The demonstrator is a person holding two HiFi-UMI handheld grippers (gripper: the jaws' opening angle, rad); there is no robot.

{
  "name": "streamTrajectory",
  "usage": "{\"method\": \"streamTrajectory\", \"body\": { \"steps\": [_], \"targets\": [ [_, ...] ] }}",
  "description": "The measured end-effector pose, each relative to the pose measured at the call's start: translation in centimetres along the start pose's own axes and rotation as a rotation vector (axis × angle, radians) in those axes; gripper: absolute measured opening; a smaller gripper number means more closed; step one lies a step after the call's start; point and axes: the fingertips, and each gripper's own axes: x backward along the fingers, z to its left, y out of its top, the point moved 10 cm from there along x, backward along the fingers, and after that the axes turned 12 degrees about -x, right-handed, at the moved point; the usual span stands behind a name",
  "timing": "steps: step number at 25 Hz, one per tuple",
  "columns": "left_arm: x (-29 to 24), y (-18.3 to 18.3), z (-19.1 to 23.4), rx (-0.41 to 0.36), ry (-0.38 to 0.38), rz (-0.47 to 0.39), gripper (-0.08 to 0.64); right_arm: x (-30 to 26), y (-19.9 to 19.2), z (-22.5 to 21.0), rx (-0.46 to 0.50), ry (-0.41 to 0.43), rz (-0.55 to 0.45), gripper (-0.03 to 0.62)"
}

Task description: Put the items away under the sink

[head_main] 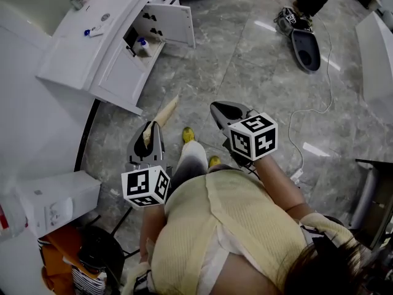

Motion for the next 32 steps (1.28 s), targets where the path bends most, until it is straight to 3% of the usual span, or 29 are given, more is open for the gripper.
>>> {"method": "streamTrajectory", "body": {
  "steps": [9,32],
  "targets": [
    [-4.3,0.0,3.2,0.016,-0.010,0.000,0.080,-3.5,2.4,-0.9,0.006,-0.024,0.007,0.026],
    [-17.7,1.7,15.5,0.018,-0.076,0.053,0.080,-19.0,11.0,-0.8,0.016,-0.044,0.090,0.026]
  ]
}}
